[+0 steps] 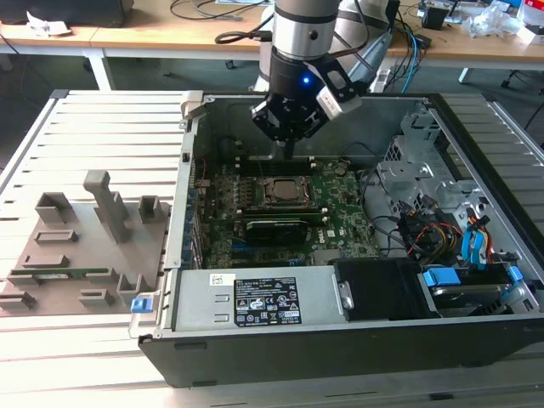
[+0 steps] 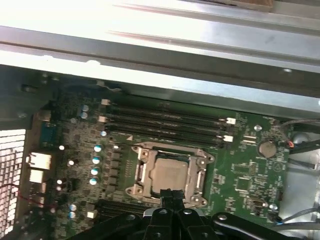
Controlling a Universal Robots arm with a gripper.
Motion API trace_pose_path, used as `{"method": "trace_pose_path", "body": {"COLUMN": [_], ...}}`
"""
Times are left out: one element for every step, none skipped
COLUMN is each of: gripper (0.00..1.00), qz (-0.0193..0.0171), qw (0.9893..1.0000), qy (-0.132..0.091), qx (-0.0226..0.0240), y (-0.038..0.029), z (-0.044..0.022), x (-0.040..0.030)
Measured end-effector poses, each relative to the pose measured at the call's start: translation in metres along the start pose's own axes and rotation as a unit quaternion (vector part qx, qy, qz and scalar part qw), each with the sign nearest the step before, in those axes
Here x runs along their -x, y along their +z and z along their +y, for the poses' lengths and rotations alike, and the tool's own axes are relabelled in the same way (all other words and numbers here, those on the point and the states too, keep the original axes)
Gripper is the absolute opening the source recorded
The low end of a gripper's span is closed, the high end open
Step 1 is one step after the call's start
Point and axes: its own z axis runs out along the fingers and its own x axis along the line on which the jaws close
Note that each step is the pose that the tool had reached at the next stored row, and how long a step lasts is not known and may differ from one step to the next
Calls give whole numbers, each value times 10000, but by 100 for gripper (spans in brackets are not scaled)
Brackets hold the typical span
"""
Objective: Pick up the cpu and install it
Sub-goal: 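Install the first cpu locking lever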
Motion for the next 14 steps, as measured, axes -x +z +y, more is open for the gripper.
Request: {"method": "trace_pose_path", "body": {"gripper": [11, 11, 11, 11, 11, 11, 11, 11, 11, 11, 11, 11, 11, 11], "qz": [-1, -2, -3, -3, -4, -3, -3, -3, -3, -3, -3, -3, -3, -3], "qw": [10000, 10000, 10000, 10000, 10000, 10000, 10000, 10000, 10000, 10000, 10000, 10000, 10000, 10000], "qy": [1, 1, 0, 1, 1, 1, 1, 1, 1, 1, 1, 1, 1, 1], "qx": [0, 0, 0, 0, 0, -1, 0, 0, 0, 0, 0, -1, -1, 0], "y": [1, 1, 1, 2, 2, 2, 2, 3, 3, 3, 4, 4, 4, 5], "z": [6, 11, 14, 18, 20, 23, 26, 29, 30, 35, 39, 41, 42, 43], "x": [-41, -75, -97, -126, -141, -157, -178, -201, -210, -243, -271, -283, -291, -299]}}
